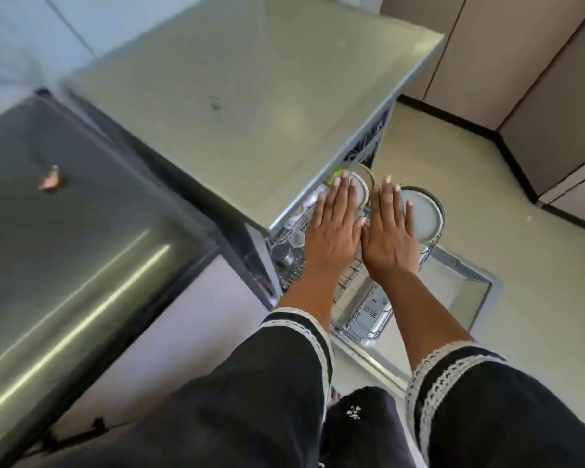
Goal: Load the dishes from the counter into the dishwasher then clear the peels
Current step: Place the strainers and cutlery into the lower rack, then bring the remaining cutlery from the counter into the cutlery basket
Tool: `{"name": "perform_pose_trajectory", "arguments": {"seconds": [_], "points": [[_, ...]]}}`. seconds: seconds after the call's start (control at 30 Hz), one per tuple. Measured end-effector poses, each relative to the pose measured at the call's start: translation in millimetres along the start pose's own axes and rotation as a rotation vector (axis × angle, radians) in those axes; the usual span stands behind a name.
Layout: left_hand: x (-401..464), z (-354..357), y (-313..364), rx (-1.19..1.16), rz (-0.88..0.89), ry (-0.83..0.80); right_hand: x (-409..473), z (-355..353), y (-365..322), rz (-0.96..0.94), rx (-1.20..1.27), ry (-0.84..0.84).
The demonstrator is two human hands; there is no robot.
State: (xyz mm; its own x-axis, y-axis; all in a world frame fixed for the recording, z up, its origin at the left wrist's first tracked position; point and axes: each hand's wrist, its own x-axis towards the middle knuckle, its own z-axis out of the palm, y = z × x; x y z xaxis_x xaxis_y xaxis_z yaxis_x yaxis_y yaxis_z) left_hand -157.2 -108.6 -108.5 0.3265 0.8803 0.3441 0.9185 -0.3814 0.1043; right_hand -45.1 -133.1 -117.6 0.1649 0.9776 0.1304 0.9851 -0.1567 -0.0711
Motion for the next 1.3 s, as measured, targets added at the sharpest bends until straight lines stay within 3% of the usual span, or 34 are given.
{"name": "perform_pose_trajectory", "arguments": {"seconds": [0.23, 0.53, 0.93, 1.3], "points": [[17.5, -132.7, -29.7, 0.086, -0.138, 0.021, 8.6, -119.5, -71.2, -0.069, 0.009, 0.127], [-42.4, -239.3, -143.9, 0.243, -0.47, 0.083, -4.1, -192.6, -215.0, -0.539, -0.001, 0.109], [-196.4, -333.2, -295.8, 0.306, -0.776, 0.115, -102.7, -218.5, -414.3, -0.931, 0.042, 0.159], [-272.0, -344.4, -393.0, 0.319, -0.867, 0.095, -144.1, -193.7, -528.5, -1.023, 0.02, 0.078]]}}
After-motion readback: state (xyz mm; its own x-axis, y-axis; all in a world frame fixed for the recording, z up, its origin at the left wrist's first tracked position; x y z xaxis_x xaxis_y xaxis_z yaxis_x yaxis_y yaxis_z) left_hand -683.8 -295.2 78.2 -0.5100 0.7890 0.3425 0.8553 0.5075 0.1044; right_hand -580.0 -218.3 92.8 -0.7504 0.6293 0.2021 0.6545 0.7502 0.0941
